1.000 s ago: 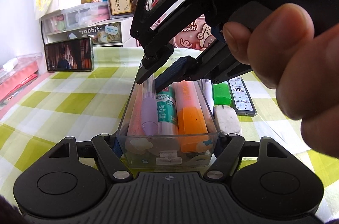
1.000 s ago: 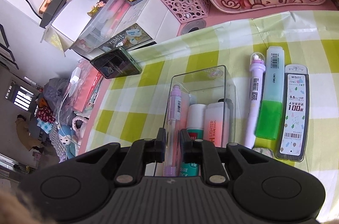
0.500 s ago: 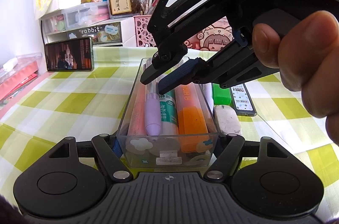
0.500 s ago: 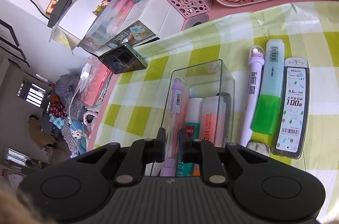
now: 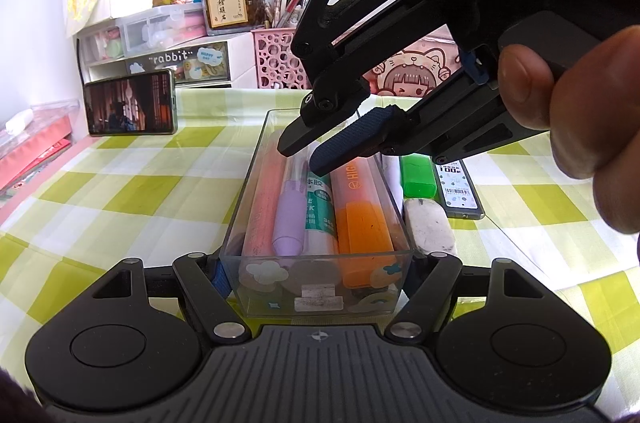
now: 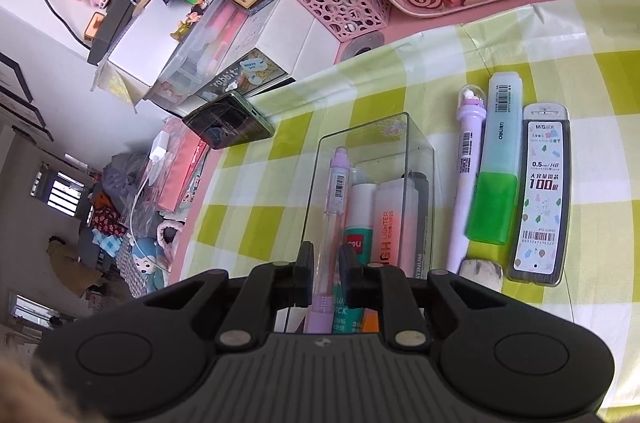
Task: Organize stationery
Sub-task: 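Grasp the white pen with the purple dome cap using the right tool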
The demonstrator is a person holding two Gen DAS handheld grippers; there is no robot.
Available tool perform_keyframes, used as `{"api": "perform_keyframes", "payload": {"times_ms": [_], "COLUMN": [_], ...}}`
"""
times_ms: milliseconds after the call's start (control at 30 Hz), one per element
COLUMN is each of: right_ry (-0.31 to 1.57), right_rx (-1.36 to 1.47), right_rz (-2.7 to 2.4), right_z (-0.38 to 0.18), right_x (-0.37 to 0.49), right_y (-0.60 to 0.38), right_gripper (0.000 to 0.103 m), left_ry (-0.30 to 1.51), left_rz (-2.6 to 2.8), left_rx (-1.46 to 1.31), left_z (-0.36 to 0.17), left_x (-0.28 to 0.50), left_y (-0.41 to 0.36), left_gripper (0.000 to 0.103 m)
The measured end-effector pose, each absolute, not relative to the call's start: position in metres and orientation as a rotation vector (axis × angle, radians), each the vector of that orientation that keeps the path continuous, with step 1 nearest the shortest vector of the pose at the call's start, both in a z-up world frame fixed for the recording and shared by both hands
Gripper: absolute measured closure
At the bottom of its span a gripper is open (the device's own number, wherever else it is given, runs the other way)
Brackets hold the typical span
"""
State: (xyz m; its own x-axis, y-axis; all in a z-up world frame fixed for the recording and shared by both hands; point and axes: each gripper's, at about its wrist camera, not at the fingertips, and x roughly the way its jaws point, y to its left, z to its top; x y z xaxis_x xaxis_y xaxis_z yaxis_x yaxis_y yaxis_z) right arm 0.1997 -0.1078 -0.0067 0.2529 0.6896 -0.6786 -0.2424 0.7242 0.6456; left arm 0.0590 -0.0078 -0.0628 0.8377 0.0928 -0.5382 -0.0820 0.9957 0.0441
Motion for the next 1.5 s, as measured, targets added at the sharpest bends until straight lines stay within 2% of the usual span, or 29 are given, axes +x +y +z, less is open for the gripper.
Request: {"api": "perform_keyframes", "payload": {"times_ms": [467, 667, 967, 1167, 1500], "right_ry": [1.015, 1.046, 1.005, 0.996, 0.973], "right_rx": [0.471, 0.406, 0.173, -0.048, 0.170], "right_rz": [0.527, 0.477, 0.479, 0.445, 0.449], "right_z": [0.000, -0.014, -0.015, -0.024, -0.012], "right_x": [0.214, 0.222, 0.244, 0.248, 0.241], "right_y": [-0.160, -0.168, -0.126, -0.095, -0.123], "right_gripper": [0.073, 0.072, 0.074, 0.070, 0.074], "left_ry": [0.570, 0.570, 0.570, 0.570, 0.570], "left_rz": [0.093, 0.093, 0.093, 0.093, 0.094], "left_rx": [0.019, 0.021, 0.021, 0.020, 0.020], "left_z": [-0.063, -0.063, -0.063, -0.063, -0.063], "left_x": [0.059, 0.059, 0.058, 0.058, 0.058], "left_y": [-0.008, -0.008, -0.008, -0.008, -0.008], "left_gripper": [0.030, 0.030, 0.030, 0.030, 0.030]}}
